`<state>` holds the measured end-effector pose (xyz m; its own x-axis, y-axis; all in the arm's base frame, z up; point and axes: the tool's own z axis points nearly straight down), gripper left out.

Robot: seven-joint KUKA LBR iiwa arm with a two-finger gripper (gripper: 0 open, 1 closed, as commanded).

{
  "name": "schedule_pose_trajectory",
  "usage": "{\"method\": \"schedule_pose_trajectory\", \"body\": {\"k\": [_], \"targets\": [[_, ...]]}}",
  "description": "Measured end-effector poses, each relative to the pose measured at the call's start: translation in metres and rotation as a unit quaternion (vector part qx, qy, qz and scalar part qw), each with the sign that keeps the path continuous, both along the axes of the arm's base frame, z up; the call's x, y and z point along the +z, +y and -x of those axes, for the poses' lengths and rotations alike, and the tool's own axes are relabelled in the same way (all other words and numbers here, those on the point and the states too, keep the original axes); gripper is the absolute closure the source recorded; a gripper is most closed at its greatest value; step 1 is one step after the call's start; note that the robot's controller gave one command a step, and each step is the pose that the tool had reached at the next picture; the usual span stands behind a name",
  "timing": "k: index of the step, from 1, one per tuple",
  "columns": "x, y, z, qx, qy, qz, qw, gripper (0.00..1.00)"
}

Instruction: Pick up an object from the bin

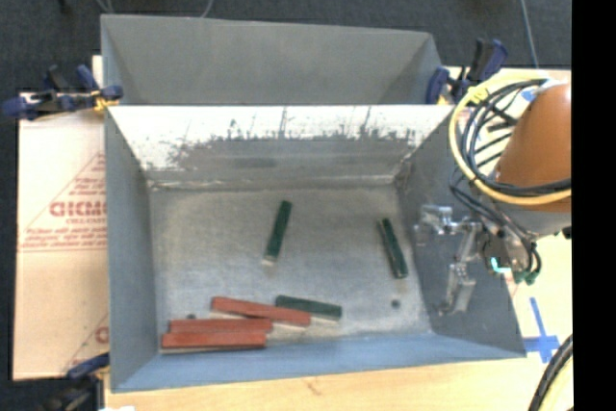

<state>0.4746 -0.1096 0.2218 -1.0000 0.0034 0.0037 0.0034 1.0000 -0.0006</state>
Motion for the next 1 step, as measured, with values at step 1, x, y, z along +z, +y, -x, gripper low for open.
{"method": "schedule_pose_trajectory", "body": {"k": [1], "targets": [[-0.0804,0.0868,-0.0174,0.004,-0.0002,-0.002,1.0000,0.00]]}}
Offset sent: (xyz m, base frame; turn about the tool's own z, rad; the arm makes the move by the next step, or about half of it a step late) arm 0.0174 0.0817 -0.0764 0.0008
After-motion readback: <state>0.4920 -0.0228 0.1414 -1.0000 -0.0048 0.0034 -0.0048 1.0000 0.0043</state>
